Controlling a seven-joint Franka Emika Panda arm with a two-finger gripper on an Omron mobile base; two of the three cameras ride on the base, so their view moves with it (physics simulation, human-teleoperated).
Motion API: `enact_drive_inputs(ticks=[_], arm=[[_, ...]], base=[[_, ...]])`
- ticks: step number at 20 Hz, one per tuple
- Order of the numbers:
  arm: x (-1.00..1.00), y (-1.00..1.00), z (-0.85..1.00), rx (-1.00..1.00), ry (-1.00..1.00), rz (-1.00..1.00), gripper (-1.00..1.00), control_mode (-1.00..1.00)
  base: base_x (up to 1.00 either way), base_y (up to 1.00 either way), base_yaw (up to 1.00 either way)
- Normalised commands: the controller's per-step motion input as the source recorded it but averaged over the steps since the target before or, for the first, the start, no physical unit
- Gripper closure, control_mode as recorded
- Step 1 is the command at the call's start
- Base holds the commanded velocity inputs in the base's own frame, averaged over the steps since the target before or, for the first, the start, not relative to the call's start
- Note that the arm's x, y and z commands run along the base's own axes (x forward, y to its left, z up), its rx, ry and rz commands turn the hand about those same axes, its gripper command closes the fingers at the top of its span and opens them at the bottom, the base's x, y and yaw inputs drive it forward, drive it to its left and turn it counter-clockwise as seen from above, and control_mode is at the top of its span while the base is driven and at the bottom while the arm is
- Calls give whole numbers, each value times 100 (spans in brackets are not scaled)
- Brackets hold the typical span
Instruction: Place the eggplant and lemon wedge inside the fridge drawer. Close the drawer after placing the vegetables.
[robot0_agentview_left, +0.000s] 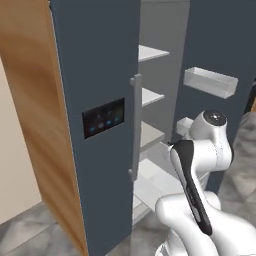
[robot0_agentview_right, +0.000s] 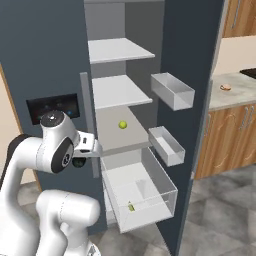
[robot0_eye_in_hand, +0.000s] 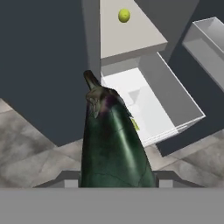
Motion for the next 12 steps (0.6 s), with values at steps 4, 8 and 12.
enact_drive_inputs(ticks=[4, 8, 12], arm=[[0, 0, 0, 0, 0, 0, 100, 100], [0, 0, 0, 0, 0, 0, 100, 100], [0, 0, 0, 0, 0, 0, 100, 100]], base=[[29, 0, -13], [44, 0, -10], [40, 0, -8]])
